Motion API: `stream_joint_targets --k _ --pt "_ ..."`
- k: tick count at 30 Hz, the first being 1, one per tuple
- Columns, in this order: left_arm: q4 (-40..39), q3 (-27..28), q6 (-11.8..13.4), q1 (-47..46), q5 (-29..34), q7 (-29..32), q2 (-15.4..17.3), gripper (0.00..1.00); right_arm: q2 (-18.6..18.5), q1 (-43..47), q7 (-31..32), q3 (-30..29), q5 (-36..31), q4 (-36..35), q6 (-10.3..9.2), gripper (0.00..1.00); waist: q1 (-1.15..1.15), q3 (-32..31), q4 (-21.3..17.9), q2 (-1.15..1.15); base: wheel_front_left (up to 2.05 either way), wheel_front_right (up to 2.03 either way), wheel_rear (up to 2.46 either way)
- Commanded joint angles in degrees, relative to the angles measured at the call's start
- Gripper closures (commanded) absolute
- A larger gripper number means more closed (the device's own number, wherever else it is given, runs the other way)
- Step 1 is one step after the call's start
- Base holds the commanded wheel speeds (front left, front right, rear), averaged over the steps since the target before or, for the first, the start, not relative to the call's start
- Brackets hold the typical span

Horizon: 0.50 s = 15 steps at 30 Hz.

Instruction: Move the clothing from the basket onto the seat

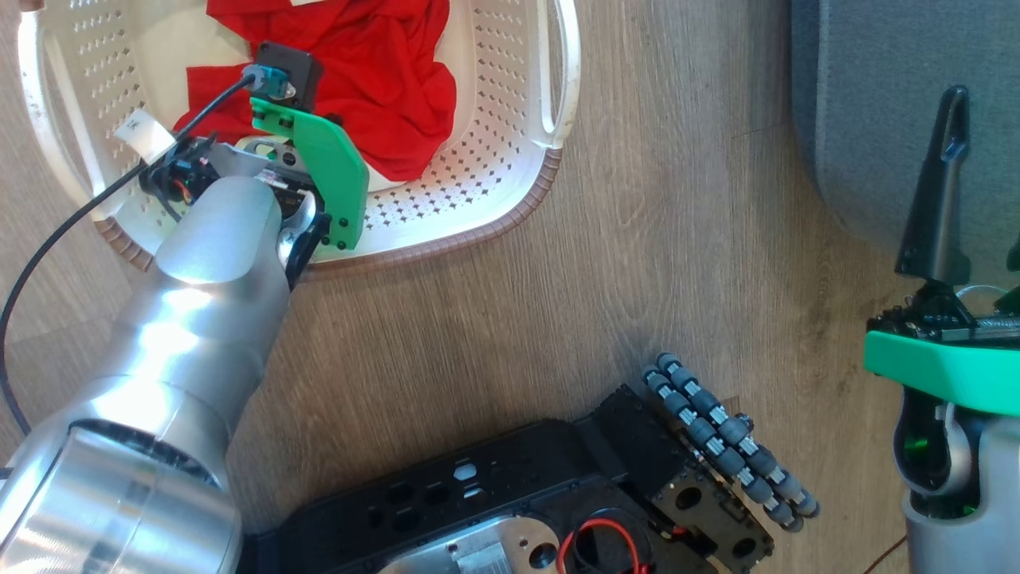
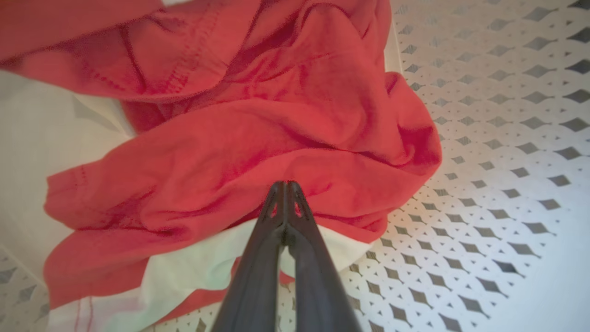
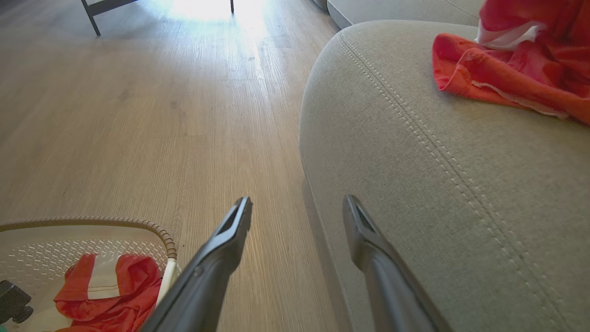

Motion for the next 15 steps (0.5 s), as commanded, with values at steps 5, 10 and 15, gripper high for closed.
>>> stream_joint_targets --k 5,10,15 --pt "-1.6 -0.5 -0.1 1.8 -1.4 -0.8 -0.1 1.0 -0.4 3.7 -0.3 0.9 0.0 -1.6 0.4 0.0 0.0 0.0 -0.1 0.0 0.0 0.0 0.0" --pt "-2.3 -0.9 -0.2 1.3 -2.7 -2.2 -0.1 1.0 -0.4 3.4 -0.3 0.9 0.1 -1.5 0.4 0.0 0.0 0.0 0.0 0.0 0.0 0.0 0.0" --pt "-3.3 -1.2 -0.2 0.7 -4.2 -4.2 -0.1 1.0 -0.4 3.0 -0.3 1.0 0.1 -1.2 0.4 0.0 0.0 0.0 0.0 0.0 0.0 0.0 0.0"
